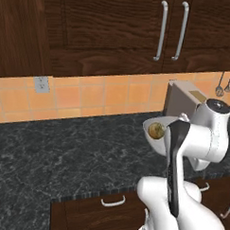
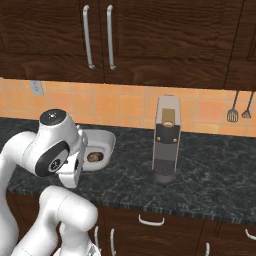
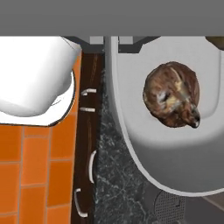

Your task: Take the meat container that has the chicken drumstick and place it on the second highest rack of the freezer. Then take the vegetable container that has the onion and mushroom and place it on the highest rack of the freezer.

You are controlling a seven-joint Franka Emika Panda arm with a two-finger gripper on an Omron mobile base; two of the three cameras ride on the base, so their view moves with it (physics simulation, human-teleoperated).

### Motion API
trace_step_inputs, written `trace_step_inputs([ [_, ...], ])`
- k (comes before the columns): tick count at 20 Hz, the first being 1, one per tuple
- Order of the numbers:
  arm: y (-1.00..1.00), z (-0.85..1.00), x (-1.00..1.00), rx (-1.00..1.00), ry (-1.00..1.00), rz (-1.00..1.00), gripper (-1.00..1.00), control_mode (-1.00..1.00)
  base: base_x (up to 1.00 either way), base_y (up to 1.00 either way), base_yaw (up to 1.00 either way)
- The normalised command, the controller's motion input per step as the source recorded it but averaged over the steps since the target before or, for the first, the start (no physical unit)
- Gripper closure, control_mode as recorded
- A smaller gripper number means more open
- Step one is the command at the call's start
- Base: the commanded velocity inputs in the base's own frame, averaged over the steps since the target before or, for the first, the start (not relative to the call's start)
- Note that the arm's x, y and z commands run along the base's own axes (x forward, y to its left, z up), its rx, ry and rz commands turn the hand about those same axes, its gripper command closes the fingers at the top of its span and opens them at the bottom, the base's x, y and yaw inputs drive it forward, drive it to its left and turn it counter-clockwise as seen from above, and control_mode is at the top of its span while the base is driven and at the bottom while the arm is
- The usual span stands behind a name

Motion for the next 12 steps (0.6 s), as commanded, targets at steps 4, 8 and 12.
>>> trace_step_inputs([
  [4, 0.40, 0.43, -0.11, 0.02, 0.00, 0.00, 1.00, -1.00, 0.00, 0.00, 0.00],
  [8, 0.19, 0.24, 0.00, 0.08, -0.01, 0.00, 1.00, -1.00, 0.00, 0.00, 0.00],
  [12, 0.02, 0.14, -0.04, 0.05, 0.00, 0.00, 1.00, -1.00, 0.00, 0.00, 0.00],
])
